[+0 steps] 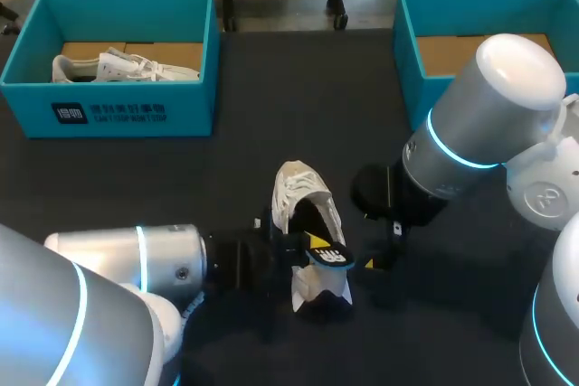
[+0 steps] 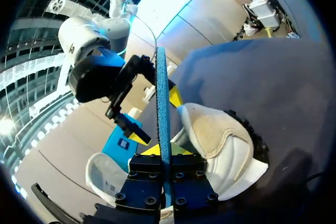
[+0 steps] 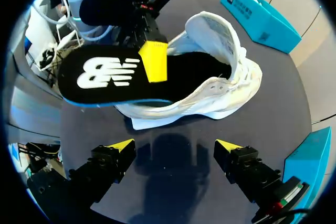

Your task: Take the shoe out of the shoebox, open the shoe tongue, remove and reinsert the insole, then place the shoe into the shoebox

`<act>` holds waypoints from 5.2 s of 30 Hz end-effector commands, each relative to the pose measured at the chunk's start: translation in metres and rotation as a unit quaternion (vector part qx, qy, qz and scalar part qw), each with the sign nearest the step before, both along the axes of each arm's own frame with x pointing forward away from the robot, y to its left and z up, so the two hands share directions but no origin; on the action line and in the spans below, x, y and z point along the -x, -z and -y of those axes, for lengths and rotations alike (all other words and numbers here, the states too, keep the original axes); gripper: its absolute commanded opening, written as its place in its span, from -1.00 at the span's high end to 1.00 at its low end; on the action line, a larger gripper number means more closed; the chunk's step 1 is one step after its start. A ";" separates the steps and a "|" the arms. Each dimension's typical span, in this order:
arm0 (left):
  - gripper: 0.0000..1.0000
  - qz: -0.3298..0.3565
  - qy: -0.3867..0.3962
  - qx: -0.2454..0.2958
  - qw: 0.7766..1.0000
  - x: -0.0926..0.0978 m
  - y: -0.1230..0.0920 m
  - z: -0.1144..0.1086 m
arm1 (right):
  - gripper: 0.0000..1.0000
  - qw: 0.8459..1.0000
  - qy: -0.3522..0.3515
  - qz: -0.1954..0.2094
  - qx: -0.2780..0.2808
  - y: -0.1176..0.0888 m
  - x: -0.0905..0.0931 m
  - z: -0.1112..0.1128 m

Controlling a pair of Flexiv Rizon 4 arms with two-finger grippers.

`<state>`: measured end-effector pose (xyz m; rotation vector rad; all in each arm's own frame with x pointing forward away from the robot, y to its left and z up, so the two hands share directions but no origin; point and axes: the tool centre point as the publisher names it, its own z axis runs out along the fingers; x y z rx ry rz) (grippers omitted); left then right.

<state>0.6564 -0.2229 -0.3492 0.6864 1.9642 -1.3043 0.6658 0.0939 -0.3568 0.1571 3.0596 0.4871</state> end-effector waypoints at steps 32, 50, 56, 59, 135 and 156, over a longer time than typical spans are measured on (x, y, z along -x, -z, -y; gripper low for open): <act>0.55 -0.059 0.032 0.036 0.997 0.011 -0.024 -0.005 | -1.00 1.000 0.000 0.001 -0.001 0.001 0.001 0.000; 1.00 0.030 0.028 -0.017 0.999 -0.011 0.007 -0.005 | -1.00 1.000 0.000 0.001 -0.001 0.001 0.001 0.000; 1.00 0.010 0.035 -0.010 0.999 -0.012 0.002 -0.009 | -1.00 1.000 0.000 0.001 -0.001 0.001 0.001 0.000; 1.00 0.001 0.041 -0.004 0.999 -0.008 -0.003 -0.010 | -1.00 1.000 0.000 0.001 -0.001 0.001 0.001 0.000; 1.00 0.058 0.027 -0.026 0.998 0.000 0.005 -0.012 | -1.00 1.000 0.000 0.001 -0.001 0.001 0.001 0.000; 0.03 -0.032 0.085 -0.041 0.995 -0.002 -0.028 -0.038 | -1.00 1.000 0.000 0.001 -0.001 0.001 0.001 0.000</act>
